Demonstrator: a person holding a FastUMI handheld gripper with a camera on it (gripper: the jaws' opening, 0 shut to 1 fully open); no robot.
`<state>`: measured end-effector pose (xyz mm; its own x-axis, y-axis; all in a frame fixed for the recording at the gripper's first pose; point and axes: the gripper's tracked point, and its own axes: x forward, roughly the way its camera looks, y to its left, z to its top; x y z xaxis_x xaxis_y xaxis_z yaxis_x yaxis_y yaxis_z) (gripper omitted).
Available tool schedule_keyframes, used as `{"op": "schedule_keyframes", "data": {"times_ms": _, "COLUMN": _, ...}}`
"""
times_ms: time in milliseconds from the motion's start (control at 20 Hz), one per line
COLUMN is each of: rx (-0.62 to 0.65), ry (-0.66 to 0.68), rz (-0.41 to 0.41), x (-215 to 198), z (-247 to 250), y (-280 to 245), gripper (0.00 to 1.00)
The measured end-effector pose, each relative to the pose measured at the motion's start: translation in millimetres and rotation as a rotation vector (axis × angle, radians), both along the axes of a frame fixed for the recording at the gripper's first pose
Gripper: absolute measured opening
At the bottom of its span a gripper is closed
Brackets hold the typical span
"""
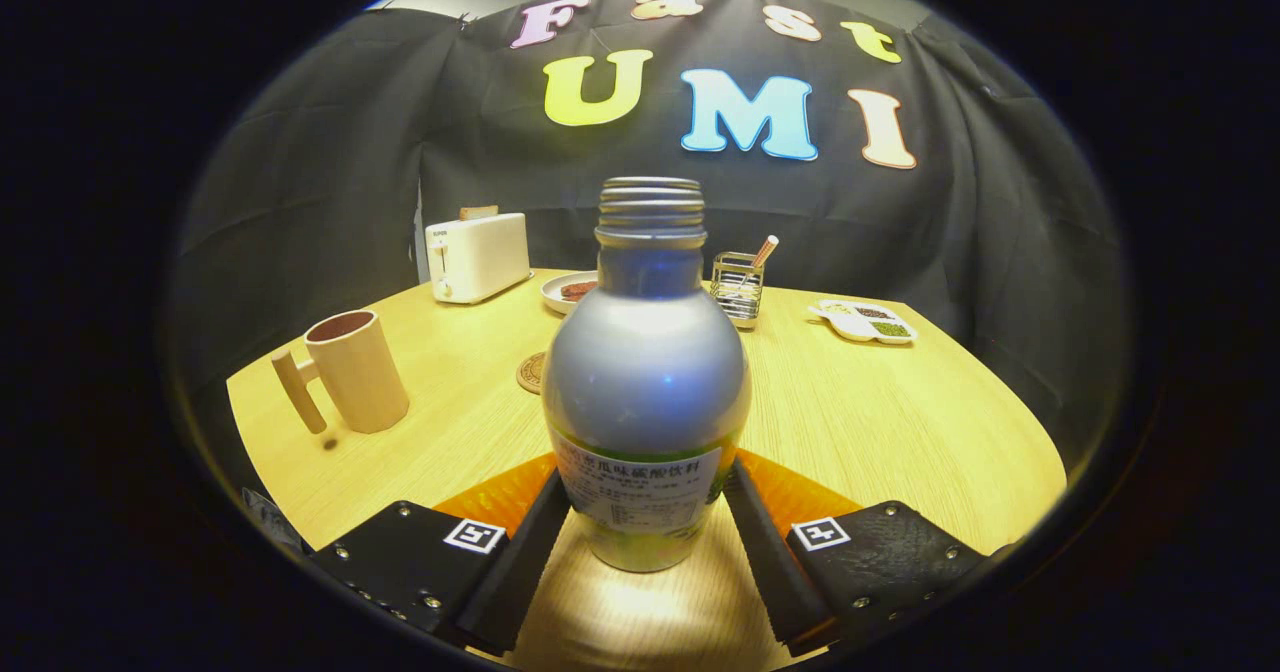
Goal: Take the bottle from table, then pour the juice into the cup, finally place the bottle on the coaster
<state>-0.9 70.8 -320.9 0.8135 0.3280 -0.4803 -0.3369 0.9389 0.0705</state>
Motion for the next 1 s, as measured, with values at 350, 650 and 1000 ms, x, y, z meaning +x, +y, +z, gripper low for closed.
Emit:
{"op": "schedule_keyframes", "data": {"times_ms": 350, "rx": -0.027, "ry": 0.038, "rz": -0.028, "x": 5.7, "z": 1.2, "y": -1.9, "gripper": 0.75}}
{"op": "schedule_keyframes", "data": {"times_ms": 650, "rx": -0.048, "ry": 0.014, "rz": 0.001, "x": 15.2, "z": 25.8, "y": 7.7, "gripper": 0.72}}
{"op": "schedule_keyframes", "data": {"times_ms": 1000, "rx": -0.143, "ry": -0.028, "rz": 0.071, "x": 28.9, "z": 52.9, "y": 26.0, "gripper": 0.72}}
